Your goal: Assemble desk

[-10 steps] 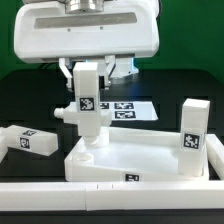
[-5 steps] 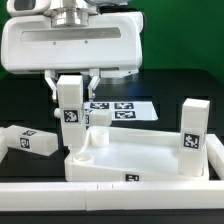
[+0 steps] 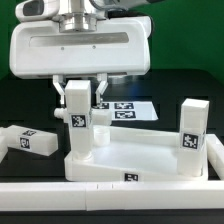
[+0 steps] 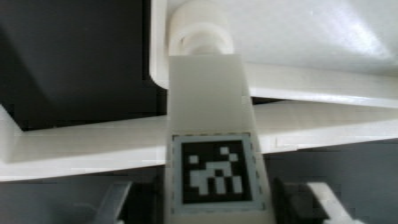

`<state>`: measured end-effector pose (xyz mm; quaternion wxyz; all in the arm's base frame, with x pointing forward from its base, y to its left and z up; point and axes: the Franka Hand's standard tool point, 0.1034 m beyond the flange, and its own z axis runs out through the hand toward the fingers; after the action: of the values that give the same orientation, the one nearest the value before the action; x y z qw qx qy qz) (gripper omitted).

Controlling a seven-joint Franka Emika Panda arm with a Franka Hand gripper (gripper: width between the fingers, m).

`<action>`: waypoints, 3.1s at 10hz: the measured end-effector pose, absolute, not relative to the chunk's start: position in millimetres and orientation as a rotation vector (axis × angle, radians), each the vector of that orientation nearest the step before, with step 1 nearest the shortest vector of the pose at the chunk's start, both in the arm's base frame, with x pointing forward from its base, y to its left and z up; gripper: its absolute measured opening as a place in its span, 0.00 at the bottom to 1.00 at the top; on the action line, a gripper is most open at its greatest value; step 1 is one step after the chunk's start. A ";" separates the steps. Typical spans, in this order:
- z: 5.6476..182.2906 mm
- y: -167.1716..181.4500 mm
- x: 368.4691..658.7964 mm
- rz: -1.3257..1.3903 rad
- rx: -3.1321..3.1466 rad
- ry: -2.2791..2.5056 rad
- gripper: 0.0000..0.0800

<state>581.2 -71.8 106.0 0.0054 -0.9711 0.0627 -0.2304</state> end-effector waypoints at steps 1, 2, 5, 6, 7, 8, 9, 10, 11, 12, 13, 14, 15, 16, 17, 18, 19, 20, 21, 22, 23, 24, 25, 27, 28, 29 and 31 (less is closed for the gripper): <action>101.7 -72.4 580.0 -0.718 -3.044 0.198 0.36; 101.0 -74.1 580.1 -0.747 -3.052 0.202 0.36; 94.9 -73.7 577.4 -0.834 -3.072 0.226 0.36; 95.0 -74.0 577.6 -0.832 -3.072 0.227 0.36; 94.8 -74.2 577.5 -0.832 -3.072 0.227 0.36; 94.8 -74.2 577.5 -0.832 -3.071 0.228 0.36; 93.8 -69.0 577.0 -0.777 -3.056 0.230 0.66; 106.5 -61.5 579.4 -0.694 -3.023 0.219 0.66; 120.5 -65.3 583.5 -0.698 -3.014 0.222 0.79; 124.7 -65.4 588.0 -0.659 -3.000 0.215 0.81; 123.7 -57.5 590.0 -0.503 -2.967 0.218 0.81; 123.7 -62.1 595.3 -0.418 -2.969 0.184 0.81; 117.2 -67.2 594.7 -0.301 -2.971 0.167 0.81; 112.9 -69.6 593.1 -0.193 -2.976 0.123 0.81; 113.9 -76.5 599.9 -0.082 -2.975 0.083 0.81; 112.5 -82.1 605.7 -0.134 -2.987 0.097 0.81; 111.0 -78.0 603.1 -0.130 -2.988 0.118 0.81; 111.0 -77.7 603.8 -0.131 -2.987 0.120 0.70; 110.9 -78.4 603.7 -0.131 -2.988 0.118 0.51; 111.1 -78.0 604.2 -0.128 -2.979 0.203 0.51; 110.6 -76.9 604.0 -0.117 -2.965 0.319 0.35; 110.2 -76.5 603.9 -0.110 -2.954 0.394 0.35; 109.5 -72.6 605.8 -0.104 -2.924 0.573 0.36; 109.7 -59.8 614.7 -0.119 -2.795 1.045 0.36; 109.3 -59.9 617.5 -0.120 -2.700 1.269 0.36; 109.6 -57.6 621.2 -0.112 -2.529 1.559 0.36; 108.3 -58.6 623.6 -0.071 -2.264 1.874 0.36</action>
Offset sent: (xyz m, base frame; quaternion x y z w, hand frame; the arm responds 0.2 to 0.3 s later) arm -0.0131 0.0165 -0.0245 0.0050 0.0285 0.0318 0.9991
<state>623.6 -58.6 108.3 0.1010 -0.7662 0.6342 -0.0239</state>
